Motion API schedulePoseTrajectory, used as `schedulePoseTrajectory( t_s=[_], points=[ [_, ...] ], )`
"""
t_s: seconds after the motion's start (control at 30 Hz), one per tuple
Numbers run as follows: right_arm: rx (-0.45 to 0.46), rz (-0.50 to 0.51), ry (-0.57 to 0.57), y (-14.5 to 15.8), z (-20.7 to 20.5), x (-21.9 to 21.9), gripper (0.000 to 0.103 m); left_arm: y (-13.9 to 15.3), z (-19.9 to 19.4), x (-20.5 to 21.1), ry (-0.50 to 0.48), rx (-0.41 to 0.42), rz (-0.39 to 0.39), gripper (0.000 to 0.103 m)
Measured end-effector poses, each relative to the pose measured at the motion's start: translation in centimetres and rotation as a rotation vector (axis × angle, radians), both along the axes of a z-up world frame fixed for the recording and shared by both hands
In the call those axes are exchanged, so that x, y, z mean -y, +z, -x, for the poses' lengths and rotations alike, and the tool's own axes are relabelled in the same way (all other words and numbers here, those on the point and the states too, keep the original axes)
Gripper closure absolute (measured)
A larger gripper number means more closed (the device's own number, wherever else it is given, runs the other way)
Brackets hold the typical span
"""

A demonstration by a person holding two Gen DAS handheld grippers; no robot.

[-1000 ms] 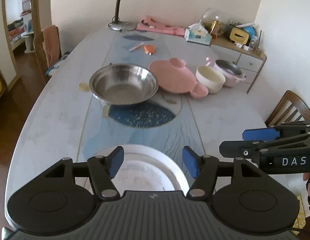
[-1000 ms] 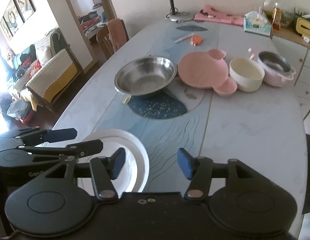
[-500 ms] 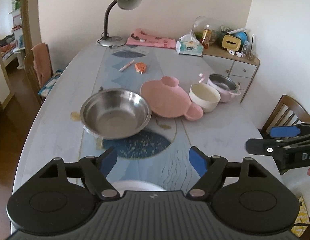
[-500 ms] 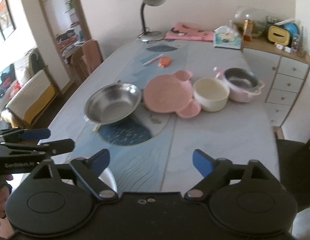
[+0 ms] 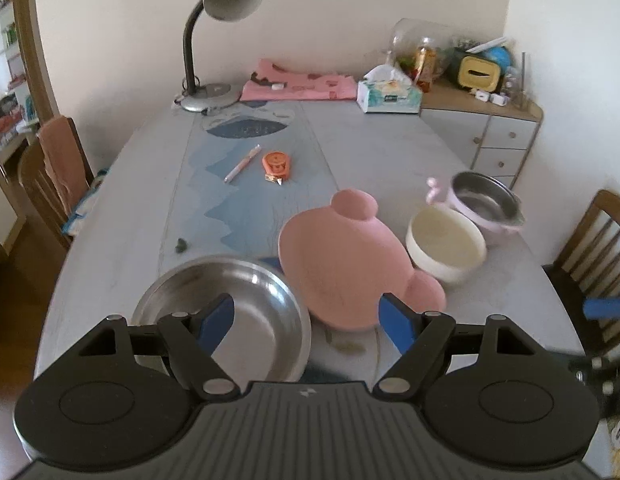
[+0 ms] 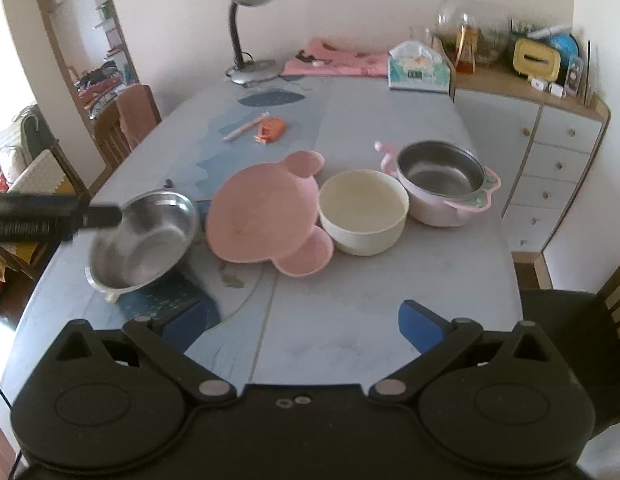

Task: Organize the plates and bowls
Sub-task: 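Lower both grippers to the pink bear-shaped plate rim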

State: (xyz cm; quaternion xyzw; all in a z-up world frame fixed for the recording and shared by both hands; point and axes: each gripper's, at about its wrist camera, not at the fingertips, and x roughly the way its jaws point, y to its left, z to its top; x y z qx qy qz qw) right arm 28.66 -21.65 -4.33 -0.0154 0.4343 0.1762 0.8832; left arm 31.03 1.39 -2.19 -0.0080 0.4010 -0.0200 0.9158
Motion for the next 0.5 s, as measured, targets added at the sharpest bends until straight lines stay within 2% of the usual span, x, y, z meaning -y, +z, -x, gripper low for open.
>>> schedulePoseTrajectory(
  t_s=[0.1, 0.23, 0.5],
  points=[
    [-0.026, -0.005, -0.022, -1.2, -2.3, 0.4, 0.000, -1.0, -4.1, -0.2, 0.011, -0.039, 0.007, 0.024],
    [-0.055, -0.014, -0.037, -2.6, -4.9, 0.7, 0.001, -2.2, -8.6, 0.0, 0.016, -0.054, -0.026, 0.024],
    [-0.126, -0.025, -0.022, -5.5, -8.5, 0.0, 0.008, -6.1, -15.7, 0.5, 0.025, -0.136, -0.060, 0.024]
  ],
)
